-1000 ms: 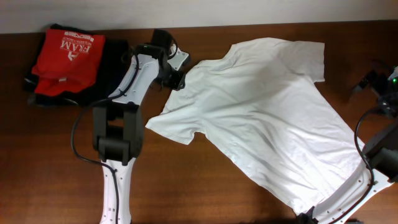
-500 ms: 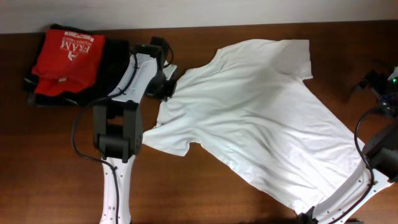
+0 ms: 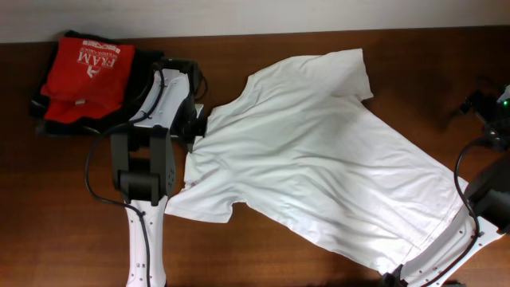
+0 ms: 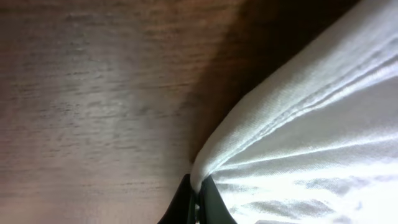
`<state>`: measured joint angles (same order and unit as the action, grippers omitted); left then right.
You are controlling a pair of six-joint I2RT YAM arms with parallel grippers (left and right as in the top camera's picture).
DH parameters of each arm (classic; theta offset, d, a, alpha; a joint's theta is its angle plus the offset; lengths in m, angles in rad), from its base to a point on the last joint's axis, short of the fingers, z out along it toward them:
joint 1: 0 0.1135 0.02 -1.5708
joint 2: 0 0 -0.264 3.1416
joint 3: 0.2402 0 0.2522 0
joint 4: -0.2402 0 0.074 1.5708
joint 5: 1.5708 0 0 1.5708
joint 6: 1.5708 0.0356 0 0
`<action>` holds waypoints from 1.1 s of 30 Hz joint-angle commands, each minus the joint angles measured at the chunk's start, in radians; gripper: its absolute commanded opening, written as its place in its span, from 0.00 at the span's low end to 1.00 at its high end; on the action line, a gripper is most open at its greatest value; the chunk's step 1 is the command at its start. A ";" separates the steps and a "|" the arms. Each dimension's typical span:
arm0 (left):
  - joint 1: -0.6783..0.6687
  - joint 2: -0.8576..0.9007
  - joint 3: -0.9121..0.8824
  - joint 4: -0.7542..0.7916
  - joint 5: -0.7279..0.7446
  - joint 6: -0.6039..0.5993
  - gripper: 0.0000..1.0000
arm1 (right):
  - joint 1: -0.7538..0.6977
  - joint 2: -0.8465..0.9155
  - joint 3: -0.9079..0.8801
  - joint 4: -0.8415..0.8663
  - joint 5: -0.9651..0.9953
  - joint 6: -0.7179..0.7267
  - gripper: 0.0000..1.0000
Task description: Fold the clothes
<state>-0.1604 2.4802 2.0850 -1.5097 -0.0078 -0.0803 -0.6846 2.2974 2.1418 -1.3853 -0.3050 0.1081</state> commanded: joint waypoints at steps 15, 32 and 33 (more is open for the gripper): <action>-0.152 0.005 0.708 0.377 0.309 0.211 0.34 | 0.003 -0.010 0.013 -0.002 0.002 0.002 0.98; -0.114 0.401 0.709 0.559 0.307 0.259 0.51 | 0.003 -0.010 0.013 -0.002 0.002 0.002 0.98; -0.114 0.401 0.709 0.558 0.327 0.259 0.51 | 0.003 -0.010 0.013 -0.002 0.002 0.002 0.98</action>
<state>-0.2726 2.8620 2.7861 -0.9558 0.2588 0.1616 -0.6846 2.2974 2.1418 -1.3857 -0.3050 0.1089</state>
